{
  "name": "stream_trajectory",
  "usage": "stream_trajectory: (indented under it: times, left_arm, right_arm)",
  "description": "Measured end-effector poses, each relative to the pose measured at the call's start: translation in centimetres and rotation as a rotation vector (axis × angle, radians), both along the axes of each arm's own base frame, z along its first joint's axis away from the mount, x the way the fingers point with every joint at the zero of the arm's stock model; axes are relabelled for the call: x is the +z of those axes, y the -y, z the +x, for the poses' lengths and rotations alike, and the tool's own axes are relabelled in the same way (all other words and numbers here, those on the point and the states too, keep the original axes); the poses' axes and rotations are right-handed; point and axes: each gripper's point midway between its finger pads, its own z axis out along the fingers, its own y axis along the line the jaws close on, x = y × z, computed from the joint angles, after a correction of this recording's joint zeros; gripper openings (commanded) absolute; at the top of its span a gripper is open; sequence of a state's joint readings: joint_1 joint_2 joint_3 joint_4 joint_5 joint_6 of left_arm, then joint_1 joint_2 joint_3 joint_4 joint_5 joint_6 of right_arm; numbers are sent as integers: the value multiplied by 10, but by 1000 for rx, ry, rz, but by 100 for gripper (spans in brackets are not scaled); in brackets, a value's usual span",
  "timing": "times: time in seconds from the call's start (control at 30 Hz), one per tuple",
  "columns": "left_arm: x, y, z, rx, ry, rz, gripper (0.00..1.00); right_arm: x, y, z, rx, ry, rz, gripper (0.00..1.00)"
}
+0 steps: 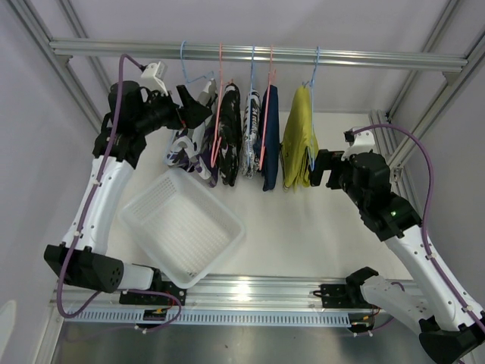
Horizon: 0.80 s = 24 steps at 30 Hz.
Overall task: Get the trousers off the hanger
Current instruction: Pick up the hanger from the clothesline.
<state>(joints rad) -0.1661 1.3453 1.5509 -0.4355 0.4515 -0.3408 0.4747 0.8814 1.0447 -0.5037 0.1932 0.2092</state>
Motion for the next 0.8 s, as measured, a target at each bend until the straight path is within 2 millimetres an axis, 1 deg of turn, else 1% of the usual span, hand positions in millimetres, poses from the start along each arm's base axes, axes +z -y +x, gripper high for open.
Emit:
stream_trajectory:
  times: [0.17, 0.27, 0.37, 0.53, 0.6, 0.67, 0.8]
  left_arm:
    - [-11, 10, 6, -75, -31, -41, 99]
    - [-21, 15, 3, -118, -62, -77, 99]
    - [-25, 22, 0, -172, -77, -134, 98]
    - [-33, 24, -5, -237, -110, -252, 93]
    - [-32, 21, -5, -251, -116, -297, 89]
    - [-24, 19, -5, -264, -107, -334, 85]
    - [-4, 17, -8, -302, -57, -379, 85]
  right_arm:
    - [1, 0, -1, 2, 3, 2, 100]
    - [1, 0, -1, 2, 3, 1, 99]
    - [1, 0, -1, 2, 2, 1, 99]
    - [-1, 0, -1, 3, -1, 0, 100]
    - [-3, 0, -1, 3, -5, -2, 100]
    - [-4, 0, -1, 3, -7, -3, 100]
    - [-5, -1, -1, 7, -9, -3, 99]
